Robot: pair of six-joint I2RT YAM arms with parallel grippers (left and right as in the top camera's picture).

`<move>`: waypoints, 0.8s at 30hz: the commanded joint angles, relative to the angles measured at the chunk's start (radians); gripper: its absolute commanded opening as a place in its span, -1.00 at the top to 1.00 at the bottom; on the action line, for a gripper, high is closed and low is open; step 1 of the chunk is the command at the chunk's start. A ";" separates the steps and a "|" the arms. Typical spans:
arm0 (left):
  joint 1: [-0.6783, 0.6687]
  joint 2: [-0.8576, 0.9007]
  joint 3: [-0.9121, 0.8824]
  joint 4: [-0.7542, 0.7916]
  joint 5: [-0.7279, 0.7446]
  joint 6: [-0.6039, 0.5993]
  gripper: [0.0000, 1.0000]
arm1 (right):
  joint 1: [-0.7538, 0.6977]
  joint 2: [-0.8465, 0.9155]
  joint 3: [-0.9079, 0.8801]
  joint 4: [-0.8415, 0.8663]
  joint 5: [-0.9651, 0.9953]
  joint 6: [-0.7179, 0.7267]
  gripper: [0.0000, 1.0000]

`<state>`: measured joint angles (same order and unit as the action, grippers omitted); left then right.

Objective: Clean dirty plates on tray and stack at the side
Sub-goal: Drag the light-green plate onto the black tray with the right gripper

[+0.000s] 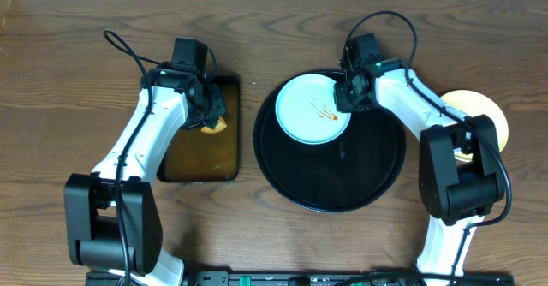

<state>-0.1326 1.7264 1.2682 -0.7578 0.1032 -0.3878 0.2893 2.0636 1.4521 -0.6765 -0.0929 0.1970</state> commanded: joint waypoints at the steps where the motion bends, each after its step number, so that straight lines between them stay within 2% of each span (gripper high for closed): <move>1: -0.002 0.004 -0.004 0.000 0.005 0.010 0.81 | 0.033 -0.051 0.028 -0.013 -0.123 0.019 0.47; 6: -0.002 0.004 -0.004 0.000 0.006 0.010 0.81 | 0.060 -0.121 0.028 -0.019 -0.114 0.027 0.34; 9: -0.002 0.004 -0.004 0.000 0.006 0.010 0.80 | 0.089 -0.143 0.028 -0.047 -0.142 0.053 0.35; 16: -0.002 0.004 -0.004 0.000 0.006 0.010 0.77 | 0.177 -0.126 0.024 -0.272 -0.159 0.061 0.35; 24: -0.002 0.004 -0.004 -0.001 0.006 0.010 0.77 | 0.238 -0.072 0.019 -0.299 -0.158 0.080 0.48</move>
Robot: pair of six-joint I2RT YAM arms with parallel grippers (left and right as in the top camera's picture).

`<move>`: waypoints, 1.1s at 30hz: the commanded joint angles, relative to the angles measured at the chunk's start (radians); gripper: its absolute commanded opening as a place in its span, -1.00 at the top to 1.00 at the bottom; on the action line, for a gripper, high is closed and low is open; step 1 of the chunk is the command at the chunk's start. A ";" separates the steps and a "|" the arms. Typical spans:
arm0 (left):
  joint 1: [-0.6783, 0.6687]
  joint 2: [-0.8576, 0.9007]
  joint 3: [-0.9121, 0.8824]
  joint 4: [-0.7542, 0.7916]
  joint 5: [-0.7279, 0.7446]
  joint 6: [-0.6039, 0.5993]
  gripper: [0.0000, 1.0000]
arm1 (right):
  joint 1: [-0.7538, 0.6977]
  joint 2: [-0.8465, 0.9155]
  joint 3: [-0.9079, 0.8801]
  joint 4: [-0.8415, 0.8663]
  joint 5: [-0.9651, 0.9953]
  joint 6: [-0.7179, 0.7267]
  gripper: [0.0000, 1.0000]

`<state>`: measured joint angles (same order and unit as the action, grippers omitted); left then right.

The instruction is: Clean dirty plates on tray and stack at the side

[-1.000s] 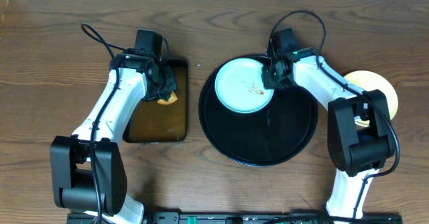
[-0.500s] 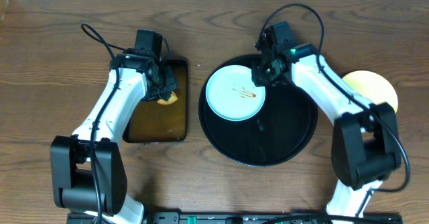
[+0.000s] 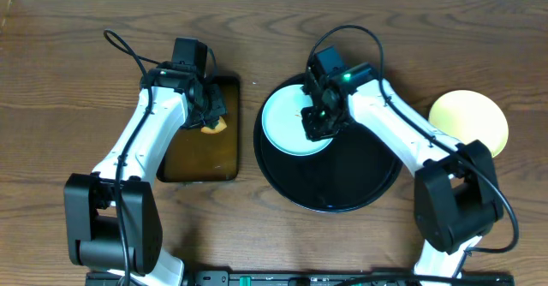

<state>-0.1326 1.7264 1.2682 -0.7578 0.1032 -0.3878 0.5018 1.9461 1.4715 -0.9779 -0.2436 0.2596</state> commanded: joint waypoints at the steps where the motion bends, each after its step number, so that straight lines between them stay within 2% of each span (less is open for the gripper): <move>1: -0.002 0.004 -0.004 -0.001 0.006 0.010 0.77 | 0.030 0.056 -0.001 0.005 -0.008 0.018 0.48; 5: -0.002 0.004 -0.004 -0.001 0.006 0.010 0.77 | 0.047 0.119 -0.001 0.002 -0.008 0.032 0.60; 11: -0.002 0.004 -0.004 -0.001 0.006 0.010 0.76 | 0.047 0.150 -0.001 -0.065 0.024 0.040 0.66; 14: -0.002 0.004 -0.004 0.000 0.006 0.010 0.77 | 0.039 0.150 -0.001 -0.122 0.158 0.069 0.65; 16: -0.002 0.004 -0.004 0.000 0.006 0.010 0.76 | 0.024 0.150 -0.001 -0.163 0.322 0.117 0.66; 19: -0.002 0.004 -0.004 0.000 0.006 0.010 0.76 | -0.004 0.150 -0.001 -0.165 0.452 0.130 0.66; 23: -0.002 0.004 -0.004 -0.001 0.006 0.010 0.76 | -0.055 0.150 -0.001 -0.104 0.543 0.129 0.66; 31: -0.002 0.004 -0.004 -0.001 0.006 0.010 0.76 | -0.136 0.150 -0.001 0.085 0.538 0.127 0.60; 33: -0.002 0.004 -0.004 -0.001 0.006 0.010 0.76 | -0.137 0.150 -0.001 0.152 0.509 0.086 0.61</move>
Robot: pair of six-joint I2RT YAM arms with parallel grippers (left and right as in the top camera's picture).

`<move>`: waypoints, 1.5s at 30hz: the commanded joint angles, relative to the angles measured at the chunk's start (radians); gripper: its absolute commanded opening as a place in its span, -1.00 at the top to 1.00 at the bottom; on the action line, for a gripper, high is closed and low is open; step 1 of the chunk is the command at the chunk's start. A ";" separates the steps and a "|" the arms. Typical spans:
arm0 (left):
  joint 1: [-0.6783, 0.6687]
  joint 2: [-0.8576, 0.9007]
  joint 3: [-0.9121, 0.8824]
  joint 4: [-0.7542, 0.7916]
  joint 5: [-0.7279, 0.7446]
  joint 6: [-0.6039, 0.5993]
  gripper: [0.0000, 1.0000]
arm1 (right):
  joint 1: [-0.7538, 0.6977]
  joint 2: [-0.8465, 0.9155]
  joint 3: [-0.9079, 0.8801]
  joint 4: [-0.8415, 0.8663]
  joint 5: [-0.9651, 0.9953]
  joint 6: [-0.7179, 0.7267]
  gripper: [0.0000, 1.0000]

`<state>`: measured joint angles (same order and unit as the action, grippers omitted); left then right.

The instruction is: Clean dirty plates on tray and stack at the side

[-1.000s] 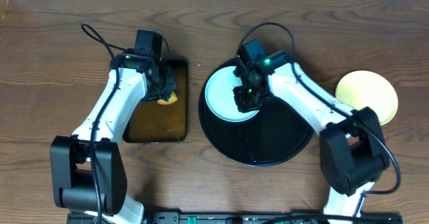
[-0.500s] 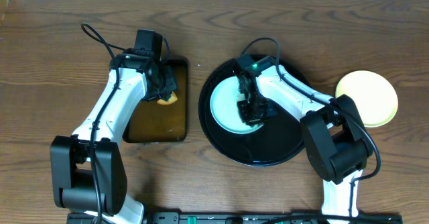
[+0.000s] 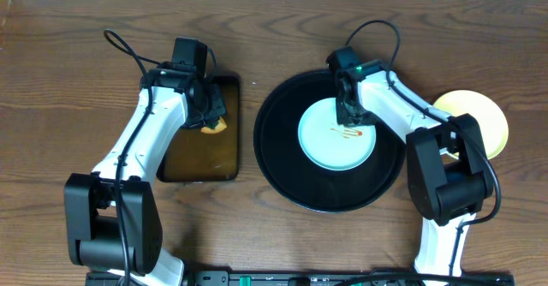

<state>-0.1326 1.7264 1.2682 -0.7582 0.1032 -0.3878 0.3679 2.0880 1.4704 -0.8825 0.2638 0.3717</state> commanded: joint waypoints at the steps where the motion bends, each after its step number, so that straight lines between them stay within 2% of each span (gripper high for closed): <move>1: -0.002 0.004 -0.004 0.000 0.006 0.010 0.76 | -0.003 0.008 0.000 0.089 -0.021 -0.055 0.61; 8: -0.002 0.004 -0.004 -0.001 0.006 0.010 0.76 | 0.008 0.008 0.000 0.260 -0.188 -0.100 0.62; 12: -0.002 0.004 -0.004 -0.001 0.006 0.010 0.76 | 0.027 0.009 0.000 0.274 -0.370 -0.134 0.63; 17: -0.002 0.004 -0.004 -0.001 0.006 0.010 0.76 | 0.097 0.009 0.000 0.215 -0.577 -0.256 0.54; 23: -0.002 0.004 -0.004 -0.001 0.006 0.010 0.76 | 0.124 -0.011 0.003 0.220 -0.523 -0.163 0.46; 30: -0.002 0.004 -0.004 -0.001 0.006 0.010 0.76 | 0.139 -0.048 0.003 0.206 -0.568 -0.186 0.32; 35: -0.002 0.004 -0.004 0.000 0.006 0.010 0.76 | 0.199 -0.048 0.003 0.194 -0.591 -0.187 0.31; 39: -0.002 0.004 -0.004 -0.001 0.006 0.010 0.76 | 0.233 -0.048 0.003 0.203 -0.540 -0.185 0.31; 45: -0.002 0.004 -0.004 -0.002 0.006 0.010 0.76 | 0.267 -0.043 0.002 0.127 -0.392 -0.148 0.35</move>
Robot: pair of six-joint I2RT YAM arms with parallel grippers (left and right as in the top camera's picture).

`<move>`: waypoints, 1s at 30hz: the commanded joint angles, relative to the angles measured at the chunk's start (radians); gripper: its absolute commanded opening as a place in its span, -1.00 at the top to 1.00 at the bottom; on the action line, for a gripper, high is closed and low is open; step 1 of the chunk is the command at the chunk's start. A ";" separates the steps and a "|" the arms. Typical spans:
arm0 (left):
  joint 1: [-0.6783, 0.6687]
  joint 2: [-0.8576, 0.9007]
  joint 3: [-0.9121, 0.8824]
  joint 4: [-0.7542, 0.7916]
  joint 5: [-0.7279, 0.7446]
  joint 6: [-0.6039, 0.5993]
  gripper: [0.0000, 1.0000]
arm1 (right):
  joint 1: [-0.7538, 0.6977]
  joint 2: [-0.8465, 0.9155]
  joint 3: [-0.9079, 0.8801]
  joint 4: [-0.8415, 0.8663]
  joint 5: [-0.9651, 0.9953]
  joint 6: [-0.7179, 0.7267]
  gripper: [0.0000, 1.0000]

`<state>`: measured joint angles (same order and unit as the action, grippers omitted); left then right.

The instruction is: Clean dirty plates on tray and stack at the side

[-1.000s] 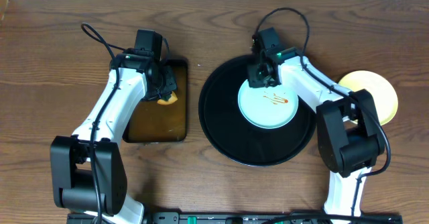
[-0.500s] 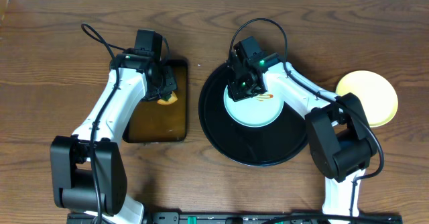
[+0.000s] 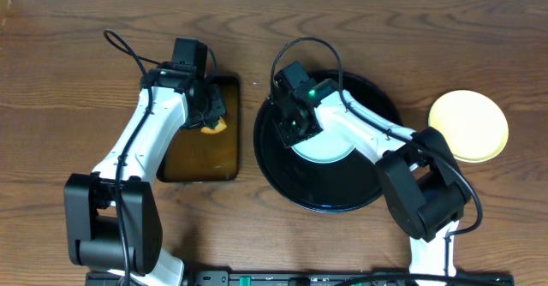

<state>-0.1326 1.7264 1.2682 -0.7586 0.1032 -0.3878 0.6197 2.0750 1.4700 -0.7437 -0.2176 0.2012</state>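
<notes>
A pale blue plate (image 3: pixel 330 145) lies on the round black tray (image 3: pixel 342 193), left of the tray's middle. My right gripper (image 3: pixel 291 125) is low over the plate's left rim, and the arm hides much of the plate; how its jaws stand is not visible. A clean yellow plate (image 3: pixel 467 125) lies on the table to the right of the tray. My left gripper (image 3: pixel 211 115) hangs over the brown rectangular tray (image 3: pixel 199 159), shut on a yellow sponge (image 3: pixel 215 126).
The brown tray lies just left of the black tray with a narrow strip of wooden table (image 3: pixel 51 80) between them. The right arm's cable (image 3: pixel 295 48) loops over the black tray's far rim.
My right gripper has moved from the plate's far right rim to its left rim. The blue plate has shifted a little left on the black tray. The left arm has not moved.
The blue plate with orange marks lay at the tray's far left, my right gripper at its right rim. Then the gripper was over the plate's middle. Later the plate lay near the tray's centre, and now slightly left. The left gripper stayed holding the sponge.
</notes>
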 commanded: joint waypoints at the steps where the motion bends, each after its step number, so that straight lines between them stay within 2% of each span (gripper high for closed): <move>1: -0.002 0.004 -0.004 -0.002 0.006 0.010 0.76 | 0.021 -0.029 0.002 -0.020 0.100 0.023 0.38; 2: -0.002 0.004 -0.004 -0.003 0.006 0.010 0.76 | 0.024 -0.027 0.002 -0.022 0.102 0.023 0.42; 4: -0.002 0.004 -0.004 -0.008 0.006 0.010 0.76 | 0.037 -0.027 0.000 -0.038 0.102 0.023 0.77; 8: -0.002 0.004 -0.004 -0.007 0.006 0.010 0.76 | 0.056 -0.027 0.000 -0.074 0.102 0.022 0.97; 14: -0.002 0.004 -0.004 -0.008 0.006 0.010 0.75 | 0.078 -0.027 0.000 -0.201 0.102 0.018 0.98; 19: -0.002 0.004 -0.004 -0.007 0.006 0.010 0.75 | 0.079 -0.027 0.000 -0.355 0.172 -0.062 0.98; 25: -0.002 0.004 -0.004 -0.008 0.006 0.010 0.75 | 0.080 -0.027 0.000 -0.344 0.282 -0.062 0.98; 30: -0.002 0.004 -0.004 -0.008 0.006 0.010 0.74 | 0.087 -0.027 0.000 -0.375 0.313 -0.150 0.97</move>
<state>-0.1326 1.7264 1.2682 -0.7616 0.1032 -0.3878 0.6971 2.0590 1.4727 -1.1000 0.0391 0.1165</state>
